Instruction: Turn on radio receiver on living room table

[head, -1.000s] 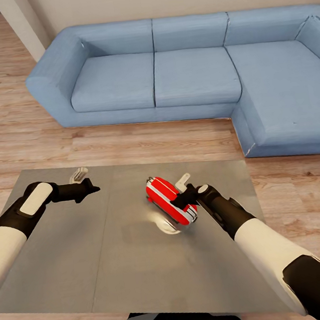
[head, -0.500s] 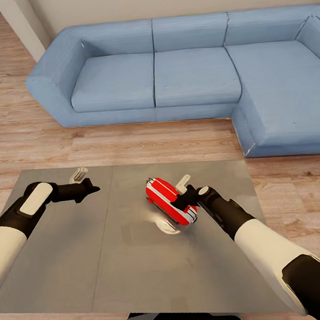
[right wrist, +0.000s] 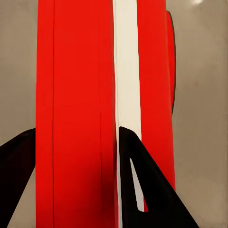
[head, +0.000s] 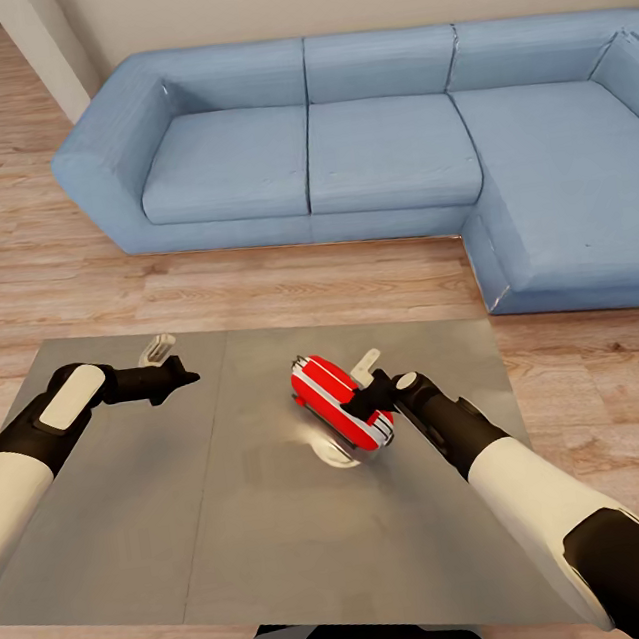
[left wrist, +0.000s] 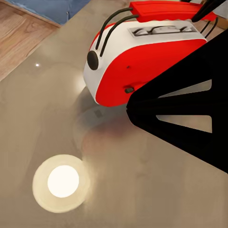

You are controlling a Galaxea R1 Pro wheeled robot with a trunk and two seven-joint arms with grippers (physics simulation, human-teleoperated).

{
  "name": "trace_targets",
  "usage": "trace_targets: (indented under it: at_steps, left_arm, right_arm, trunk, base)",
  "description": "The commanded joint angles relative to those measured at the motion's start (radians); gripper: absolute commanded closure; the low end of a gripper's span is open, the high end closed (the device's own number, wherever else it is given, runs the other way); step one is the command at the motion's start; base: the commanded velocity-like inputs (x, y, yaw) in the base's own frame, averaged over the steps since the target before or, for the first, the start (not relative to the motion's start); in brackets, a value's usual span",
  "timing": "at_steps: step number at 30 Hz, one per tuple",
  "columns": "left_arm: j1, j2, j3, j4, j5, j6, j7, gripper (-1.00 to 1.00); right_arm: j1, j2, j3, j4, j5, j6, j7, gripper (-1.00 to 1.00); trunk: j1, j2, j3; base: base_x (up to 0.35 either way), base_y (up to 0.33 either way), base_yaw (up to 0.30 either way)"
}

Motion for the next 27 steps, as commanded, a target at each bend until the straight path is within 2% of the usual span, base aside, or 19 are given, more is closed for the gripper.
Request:
trace_targets:
  at_steps: [1,16,17,27]
  left_arm:
    - [0.000,0.000,0.000,0.000,0.000,0.000,0.000,1.00]
    - [0.000,0.000,0.000,0.000,0.000,0.000,0.000,1.00]
    - [0.000,0.000,0.000,0.000,0.000,0.000,0.000,1.00]
    - [0.000,0.001,0.000,0.000,0.000,0.000,0.000,1.00]
  right_arm:
    - [0.000,0.000,0.000,0.000,-0.003,0.001,0.000,1.00]
    - [0.000,0.000,0.000,0.000,-0.002,0.007,-0.002,1.00]
    - [0.000,0.000,0.000,0.000,-0.002,0.007,-0.002,-1.00]
    - [0.000,0.000,0.000,0.000,-0.002,0.008,0.000,-1.00]
  trunk:
    - [0.000,0.000,0.000]
    - [0.000,0.000,0.000]
    - [0.000,0.000,0.000]
    - [0.000,0.000,0.000]
  base:
    - [0.000,0.000,0.000]
    - [0.000,0.000,0.000]
    - [0.000,0.000,0.000]
    - [0.000,0.000,0.000]
